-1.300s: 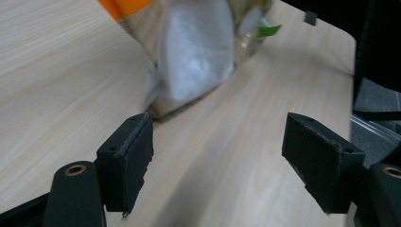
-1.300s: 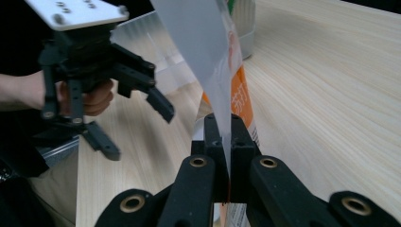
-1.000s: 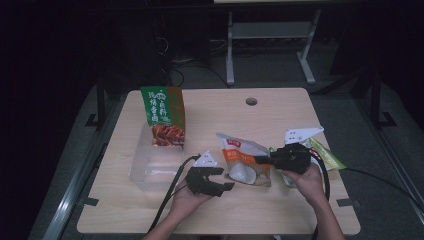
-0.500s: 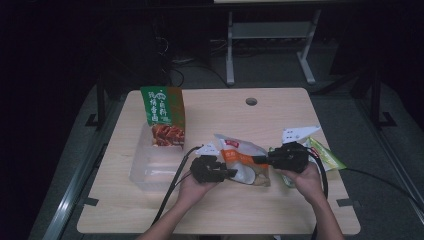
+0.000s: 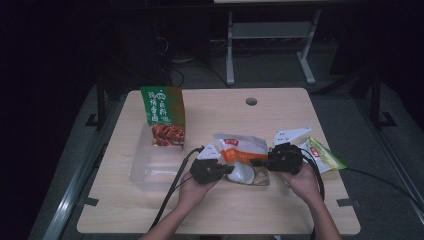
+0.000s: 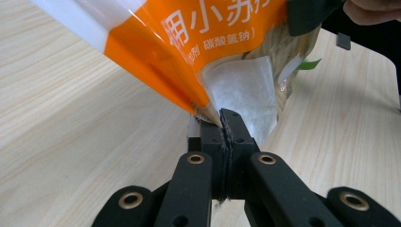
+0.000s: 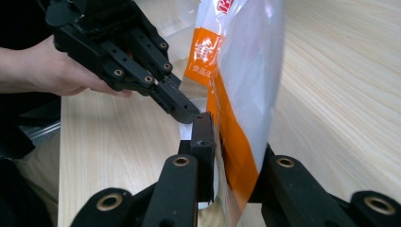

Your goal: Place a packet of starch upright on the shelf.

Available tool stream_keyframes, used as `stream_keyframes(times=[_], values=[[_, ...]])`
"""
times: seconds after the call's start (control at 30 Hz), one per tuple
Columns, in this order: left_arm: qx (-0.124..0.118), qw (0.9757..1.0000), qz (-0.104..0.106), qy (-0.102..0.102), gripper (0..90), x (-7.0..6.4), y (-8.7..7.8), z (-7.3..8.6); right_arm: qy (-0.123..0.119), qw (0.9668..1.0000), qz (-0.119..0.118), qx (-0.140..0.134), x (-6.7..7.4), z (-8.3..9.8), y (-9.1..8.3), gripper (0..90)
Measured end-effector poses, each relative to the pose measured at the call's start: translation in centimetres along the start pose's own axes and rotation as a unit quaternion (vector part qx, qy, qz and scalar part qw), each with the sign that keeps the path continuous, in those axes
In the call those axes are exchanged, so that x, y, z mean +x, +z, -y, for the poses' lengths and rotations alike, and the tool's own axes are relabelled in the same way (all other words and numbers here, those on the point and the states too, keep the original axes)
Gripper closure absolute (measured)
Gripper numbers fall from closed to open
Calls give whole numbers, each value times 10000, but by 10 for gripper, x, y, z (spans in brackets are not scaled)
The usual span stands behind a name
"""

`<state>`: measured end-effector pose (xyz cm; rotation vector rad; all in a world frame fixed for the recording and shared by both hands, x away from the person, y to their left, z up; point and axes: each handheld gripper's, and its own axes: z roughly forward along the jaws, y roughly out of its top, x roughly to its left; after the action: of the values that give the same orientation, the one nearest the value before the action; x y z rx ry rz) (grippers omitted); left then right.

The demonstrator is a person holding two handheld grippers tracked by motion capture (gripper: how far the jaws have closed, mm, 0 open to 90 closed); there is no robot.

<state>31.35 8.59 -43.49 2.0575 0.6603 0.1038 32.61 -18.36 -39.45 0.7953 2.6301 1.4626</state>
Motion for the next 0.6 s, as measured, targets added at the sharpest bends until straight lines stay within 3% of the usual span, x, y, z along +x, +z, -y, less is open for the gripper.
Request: stream_keyframes(times=[0.23,0.37,0.53,0.6], values=[[87,10000,-27,32,863,-2,-8,3,-66,10000,-44,22,0,-3,6,891],[169,9997,-183,88,675,-9,-21,7,62,9998,-160,-109,0,-4,5,894],[235,9990,-308,227,598,-18,-38,14,0,9997,-176,-180,4,-7,1,895],[192,9993,-283,175,571,-20,-45,17,-12,9997,-168,-188,7,-10,-1,896]])
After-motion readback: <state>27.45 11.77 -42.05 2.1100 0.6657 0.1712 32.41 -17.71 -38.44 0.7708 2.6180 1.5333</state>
